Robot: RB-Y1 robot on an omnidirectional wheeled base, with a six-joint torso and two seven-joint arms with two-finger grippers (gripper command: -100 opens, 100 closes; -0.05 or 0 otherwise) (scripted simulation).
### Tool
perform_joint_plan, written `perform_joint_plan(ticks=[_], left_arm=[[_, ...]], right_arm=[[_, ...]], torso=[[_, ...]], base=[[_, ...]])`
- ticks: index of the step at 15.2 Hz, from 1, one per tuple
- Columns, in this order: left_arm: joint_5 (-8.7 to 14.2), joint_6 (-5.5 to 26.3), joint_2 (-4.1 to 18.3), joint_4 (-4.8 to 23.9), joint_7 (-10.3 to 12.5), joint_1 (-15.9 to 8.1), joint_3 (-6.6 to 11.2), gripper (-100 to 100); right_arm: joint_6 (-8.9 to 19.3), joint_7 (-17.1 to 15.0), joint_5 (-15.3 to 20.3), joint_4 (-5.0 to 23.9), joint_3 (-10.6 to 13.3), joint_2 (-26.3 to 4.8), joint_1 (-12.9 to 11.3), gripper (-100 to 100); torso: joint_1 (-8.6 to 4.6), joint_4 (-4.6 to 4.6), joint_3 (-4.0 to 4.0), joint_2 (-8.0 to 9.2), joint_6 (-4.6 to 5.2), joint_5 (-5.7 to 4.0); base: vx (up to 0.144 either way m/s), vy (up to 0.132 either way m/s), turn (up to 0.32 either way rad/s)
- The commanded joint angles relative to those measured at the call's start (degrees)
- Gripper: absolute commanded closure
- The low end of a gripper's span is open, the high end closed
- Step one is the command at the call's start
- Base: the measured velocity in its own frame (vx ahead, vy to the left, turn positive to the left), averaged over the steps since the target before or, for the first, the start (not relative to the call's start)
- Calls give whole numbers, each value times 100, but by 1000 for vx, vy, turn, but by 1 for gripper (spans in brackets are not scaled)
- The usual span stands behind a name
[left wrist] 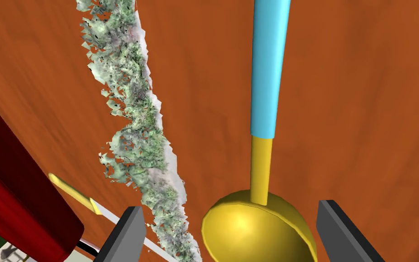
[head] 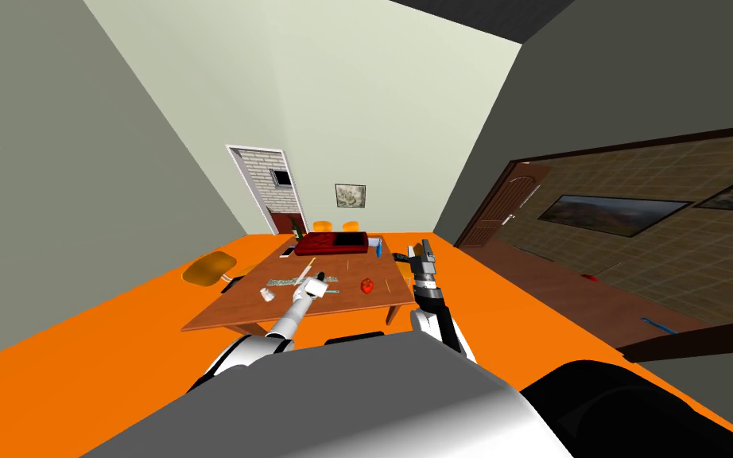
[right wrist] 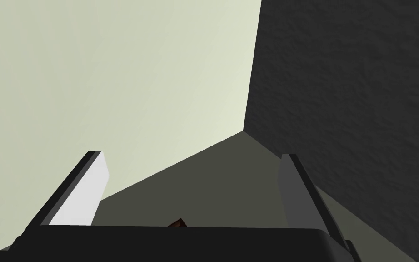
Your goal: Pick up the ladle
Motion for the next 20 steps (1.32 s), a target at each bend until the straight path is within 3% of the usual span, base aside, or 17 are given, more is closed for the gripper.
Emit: perform_joint_plan(ticks=[1, 3, 4, 9, 11, 12, 16, 17, 20], left_arm=[[-18, 221, -85, 175, 36, -93, -20, -100], [-33, 341, -183, 316, 63, -175, -30, -100], [-26, 265, -130, 200, 43, -111, -26, -100], [-24, -150, -39, 452, 10, 47, 13, -100], [-11, -80, -39, 353, -12, 83, 10, -100], [-11, -96, -36, 345, -19, 97, 11, 100], [-13, -98, -34, 343, -18, 94, 11, 100], [-26, 97, -95, 322, 31, -47, -9, 100], [-27, 246, -129, 245, 43, -104, -23, 100]], right_arm=[[0, 0, 0, 0, 0, 0, 0, 0], [0, 0, 0, 0, 0, 0, 0, 0], [0, 0, 0, 0, 0, 0, 0, 0], [0, 0, 0, 0, 1, 1, 1, 0], [0, 0, 0, 0, 0, 1, 1, 0], [0, 0, 0, 0, 0, 0, 0, 0], [0, 0, 0, 0, 0, 0, 0, 0], [0, 0, 0, 0, 0, 0, 0, 0], [0, 0, 0, 0, 0, 0, -2, 0]], torso=[[0, 0, 0, 0, 0, 0], [2, -1, -1, -1, 0, 1], [1, 0, -1, -1, 0, 0], [-20, -4, -10, -17, -1, -4], [-19, -4, -10, -18, -1, -4], [-16, -3, -7, -12, 0, -4], [-7, -2, 0, 2, 1, 0], [-5, -4, -2, 1, 2, 1], [8, 1, 14, 31, 2, 5]], base=[[21, 25, 16], [21, 26, 14], [12, 13, 0], [59, -27, 19], [47, -20, 13], [12, -6, 2], [1, -1, 0], [-45, 17, -19], [-83, 37, -36]])
